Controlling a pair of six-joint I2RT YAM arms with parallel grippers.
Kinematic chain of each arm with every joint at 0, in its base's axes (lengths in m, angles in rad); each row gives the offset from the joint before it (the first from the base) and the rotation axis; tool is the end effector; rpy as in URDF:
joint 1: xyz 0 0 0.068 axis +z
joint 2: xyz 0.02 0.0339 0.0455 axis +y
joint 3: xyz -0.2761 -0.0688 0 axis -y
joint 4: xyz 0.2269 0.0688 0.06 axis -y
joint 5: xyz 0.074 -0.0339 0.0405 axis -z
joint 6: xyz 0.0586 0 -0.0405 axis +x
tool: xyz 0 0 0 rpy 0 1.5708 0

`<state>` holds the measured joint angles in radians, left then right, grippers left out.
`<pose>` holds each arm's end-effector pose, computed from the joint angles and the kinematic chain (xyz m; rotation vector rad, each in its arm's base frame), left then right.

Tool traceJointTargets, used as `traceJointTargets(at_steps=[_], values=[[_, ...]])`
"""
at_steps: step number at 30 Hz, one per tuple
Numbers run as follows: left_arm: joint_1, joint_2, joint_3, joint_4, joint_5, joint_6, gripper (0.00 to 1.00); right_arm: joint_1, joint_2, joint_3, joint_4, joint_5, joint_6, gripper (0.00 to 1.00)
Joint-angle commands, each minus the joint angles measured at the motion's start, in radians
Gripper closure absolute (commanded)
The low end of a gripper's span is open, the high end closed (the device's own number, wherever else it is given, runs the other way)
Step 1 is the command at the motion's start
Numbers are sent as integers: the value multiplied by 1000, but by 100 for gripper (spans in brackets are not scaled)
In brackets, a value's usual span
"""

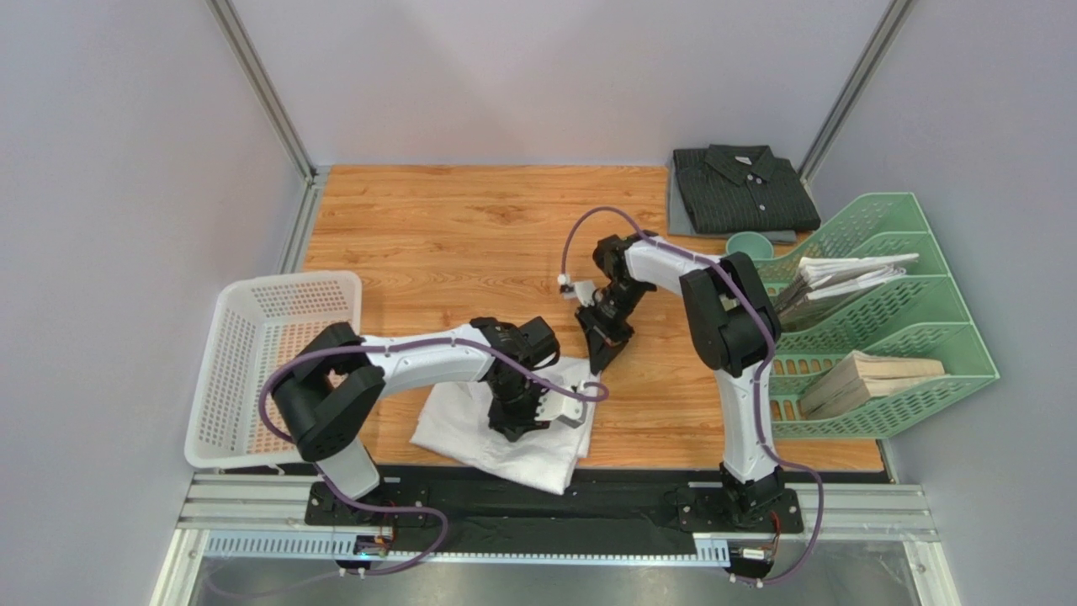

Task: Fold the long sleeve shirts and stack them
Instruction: Fold the shirt

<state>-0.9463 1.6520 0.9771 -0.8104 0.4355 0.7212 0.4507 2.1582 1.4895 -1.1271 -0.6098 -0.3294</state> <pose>0.1366 -0.2318 0.1671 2.2639 2.0162 -0.6810 0.3103 0.1875 0.1308 0.9593 -2.5918 -0.8487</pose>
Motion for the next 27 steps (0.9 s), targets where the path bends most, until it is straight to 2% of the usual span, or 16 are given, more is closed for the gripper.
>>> traceJointTargets(at_steps=[1,3,4,5,6,7,10,13,17,20,27], values=[[-22,84,144,100,48,-173,74,-84,87,188,75,125,-22,100],[-17,101,181,103,26,-212,74,-90,85,244,32,117,-33,99],[-13,89,205,93,29,-216,71,-90,60,252,21,123,-57,92],[13,74,213,65,46,-216,62,-95,43,261,-3,124,-69,88],[36,51,218,47,108,-218,57,-99,22,258,-10,124,-82,85],[61,-2,222,28,139,-227,54,-109,-9,256,-11,120,-92,73],[177,-105,224,-67,244,-198,45,-151,-130,226,-13,84,-112,55],[302,-164,224,-151,272,-129,39,-164,-237,151,-7,52,-137,52],[456,-135,245,-187,263,-89,38,-147,-330,42,42,-44,-106,49],[506,-65,268,-174,252,-80,37,-116,-340,-23,85,-27,-89,48],[524,97,325,-156,201,-20,35,-92,-291,-112,161,-4,-63,47]])
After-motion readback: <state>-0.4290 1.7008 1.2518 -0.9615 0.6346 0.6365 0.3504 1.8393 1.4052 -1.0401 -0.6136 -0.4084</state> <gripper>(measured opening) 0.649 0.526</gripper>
